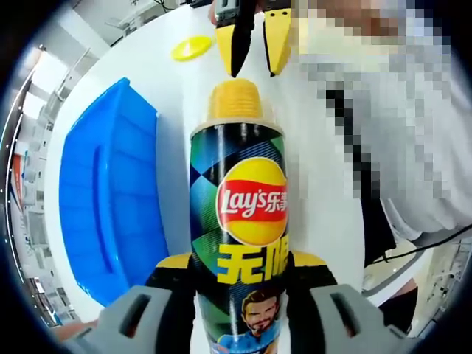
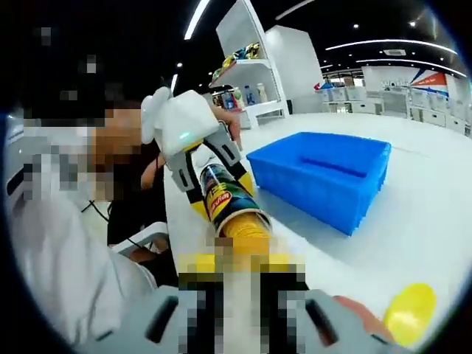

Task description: Open the lid of the chip container on the table, take out the chips, place them into the box in front of the container, and close the lid

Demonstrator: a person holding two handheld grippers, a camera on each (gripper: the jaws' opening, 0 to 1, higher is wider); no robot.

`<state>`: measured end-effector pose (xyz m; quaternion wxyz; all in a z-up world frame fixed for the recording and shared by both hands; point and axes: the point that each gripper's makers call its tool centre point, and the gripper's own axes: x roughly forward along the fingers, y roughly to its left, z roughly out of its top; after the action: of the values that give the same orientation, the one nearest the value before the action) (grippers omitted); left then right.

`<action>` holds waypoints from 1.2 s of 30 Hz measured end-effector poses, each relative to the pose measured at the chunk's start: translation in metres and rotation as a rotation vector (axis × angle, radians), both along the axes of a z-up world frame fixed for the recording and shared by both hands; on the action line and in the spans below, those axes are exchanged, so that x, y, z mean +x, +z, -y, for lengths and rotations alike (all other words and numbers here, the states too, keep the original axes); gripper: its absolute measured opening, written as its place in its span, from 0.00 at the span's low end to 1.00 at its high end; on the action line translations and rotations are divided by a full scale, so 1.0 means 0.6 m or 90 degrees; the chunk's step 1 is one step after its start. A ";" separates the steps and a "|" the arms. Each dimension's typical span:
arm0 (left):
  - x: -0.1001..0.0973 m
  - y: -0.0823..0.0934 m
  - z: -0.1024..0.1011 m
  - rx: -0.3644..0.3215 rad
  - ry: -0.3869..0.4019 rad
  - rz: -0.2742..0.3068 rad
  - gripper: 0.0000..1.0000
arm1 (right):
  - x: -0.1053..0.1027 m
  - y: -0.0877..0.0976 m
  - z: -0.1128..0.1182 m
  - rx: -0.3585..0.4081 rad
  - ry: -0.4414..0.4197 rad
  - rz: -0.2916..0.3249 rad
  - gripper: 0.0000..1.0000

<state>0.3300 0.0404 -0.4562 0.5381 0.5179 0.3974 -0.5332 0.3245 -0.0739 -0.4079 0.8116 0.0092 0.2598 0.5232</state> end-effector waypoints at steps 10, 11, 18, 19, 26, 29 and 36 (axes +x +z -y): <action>-0.001 0.000 0.002 -0.005 -0.001 -0.002 0.49 | -0.002 -0.006 -0.004 0.005 -0.005 -0.018 0.12; -0.001 0.000 0.001 -0.005 -0.001 -0.002 0.49 | -0.001 -0.007 -0.005 0.001 -0.005 -0.015 0.12; 0.001 -0.001 0.001 -0.006 -0.002 0.000 0.49 | 0.001 -0.011 -0.005 -0.016 -0.007 -0.005 0.07; 0.001 -0.001 0.001 -0.006 -0.002 0.001 0.49 | 0.001 -0.011 -0.006 -0.015 -0.007 -0.006 0.07; 0.004 -0.002 0.001 -0.007 -0.003 0.001 0.49 | 0.001 -0.011 -0.003 -0.021 -0.015 0.000 0.05; 0.005 -0.003 0.001 -0.009 -0.005 0.002 0.50 | 0.001 -0.012 0.000 -0.022 -0.023 -0.006 0.05; 0.006 -0.004 0.001 -0.008 -0.007 0.005 0.50 | 0.000 -0.009 0.006 -0.016 -0.029 -0.009 0.05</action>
<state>0.3337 0.0397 -0.4583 0.5400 0.5187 0.3890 -0.5366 0.3244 -0.0772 -0.4135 0.8215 0.0086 0.2719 0.5011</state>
